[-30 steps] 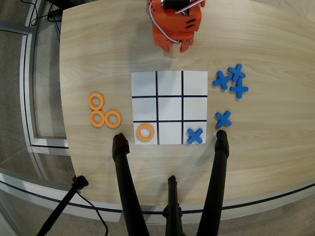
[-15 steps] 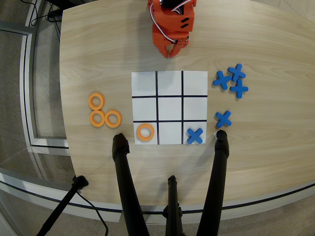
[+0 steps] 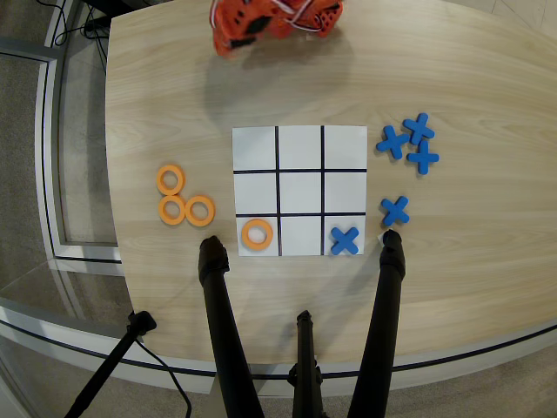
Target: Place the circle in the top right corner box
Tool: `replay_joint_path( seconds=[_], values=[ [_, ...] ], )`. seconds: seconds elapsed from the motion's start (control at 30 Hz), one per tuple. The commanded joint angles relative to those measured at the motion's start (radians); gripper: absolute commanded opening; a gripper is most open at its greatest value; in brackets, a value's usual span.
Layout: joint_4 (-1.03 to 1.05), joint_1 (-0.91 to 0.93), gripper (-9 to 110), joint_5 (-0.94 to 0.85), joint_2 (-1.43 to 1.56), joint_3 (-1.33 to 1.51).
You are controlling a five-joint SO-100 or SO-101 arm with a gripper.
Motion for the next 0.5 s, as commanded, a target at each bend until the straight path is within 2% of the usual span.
replay_joint_path(
  seconds=[0.0,0.1,0.47],
  values=[
    [0.006,0.195,0,0.006,0.020,0.055],
    [0.006,0.236,0,0.006,0.020,0.055],
    [0.006,0.215,0,0.006,0.017,0.055]
  ],
)
